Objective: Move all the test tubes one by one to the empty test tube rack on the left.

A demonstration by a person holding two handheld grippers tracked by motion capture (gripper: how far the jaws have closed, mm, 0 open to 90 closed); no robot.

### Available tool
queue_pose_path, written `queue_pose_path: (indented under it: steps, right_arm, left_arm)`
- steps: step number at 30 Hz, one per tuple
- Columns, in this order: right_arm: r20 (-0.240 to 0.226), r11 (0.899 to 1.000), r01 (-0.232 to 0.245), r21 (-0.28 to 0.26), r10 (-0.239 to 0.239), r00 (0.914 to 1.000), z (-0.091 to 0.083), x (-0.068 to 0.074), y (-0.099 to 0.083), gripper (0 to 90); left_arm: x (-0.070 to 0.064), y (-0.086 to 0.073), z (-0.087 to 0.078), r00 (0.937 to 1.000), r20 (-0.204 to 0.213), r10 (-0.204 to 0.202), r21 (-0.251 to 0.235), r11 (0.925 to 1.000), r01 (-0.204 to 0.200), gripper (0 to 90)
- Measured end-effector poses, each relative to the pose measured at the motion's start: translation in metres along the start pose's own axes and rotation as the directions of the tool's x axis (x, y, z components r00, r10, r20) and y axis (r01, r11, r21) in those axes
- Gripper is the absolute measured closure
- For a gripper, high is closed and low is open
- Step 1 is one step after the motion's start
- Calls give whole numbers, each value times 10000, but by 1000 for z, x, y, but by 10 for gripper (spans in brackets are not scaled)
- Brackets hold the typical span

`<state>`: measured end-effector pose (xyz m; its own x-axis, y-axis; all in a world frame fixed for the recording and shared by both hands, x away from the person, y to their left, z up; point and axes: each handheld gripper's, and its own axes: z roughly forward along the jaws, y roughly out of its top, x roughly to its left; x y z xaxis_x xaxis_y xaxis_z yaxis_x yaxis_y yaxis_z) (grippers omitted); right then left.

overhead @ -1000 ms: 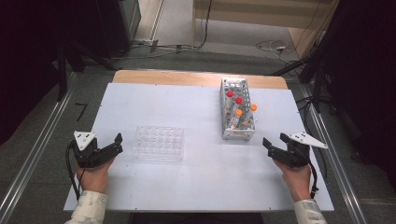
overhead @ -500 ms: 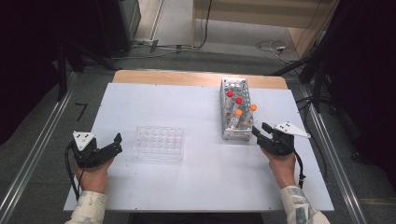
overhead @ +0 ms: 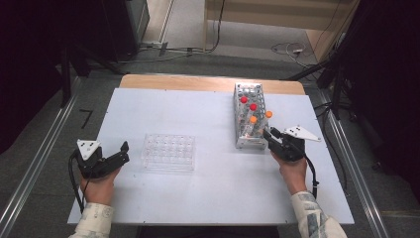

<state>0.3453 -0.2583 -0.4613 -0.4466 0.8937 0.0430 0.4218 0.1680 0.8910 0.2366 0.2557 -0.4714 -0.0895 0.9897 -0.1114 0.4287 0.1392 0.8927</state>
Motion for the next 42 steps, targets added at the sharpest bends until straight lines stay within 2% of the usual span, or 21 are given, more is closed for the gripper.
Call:
queue_pose_path:
  steps: [10,17,28,34,40,42]
  right_arm:
    - [86,10000,8,18,-8,10000,4,2,0,720]
    - [171,9998,151,-129,-148,9997,1,2,2,728]
    - [213,9966,265,-779,-249,9995,-17,5,23,729]
    - [121,9931,286,-1138,-274,9996,-30,6,31,729]
    - [-162,9924,391,-1166,-413,9990,-40,9,34,729]
    - [-285,9923,447,-1153,-482,9984,-43,11,33,729]
  left_arm:
    - [0,0,0,10000,11,-4,-12,10000,4,80]
    - [0,0,0,10000,10,-4,2,10000,4,80]
    - [0,0,0,10000,-68,-6,-12,10000,6,80]
    - [-2,1,-3,10000,33,33,-89,10000,-33,80]
    - [-5,2,-8,9999,113,63,-242,9997,-60,80]
    - [-8,3,-11,9997,126,195,-370,9991,-190,80]
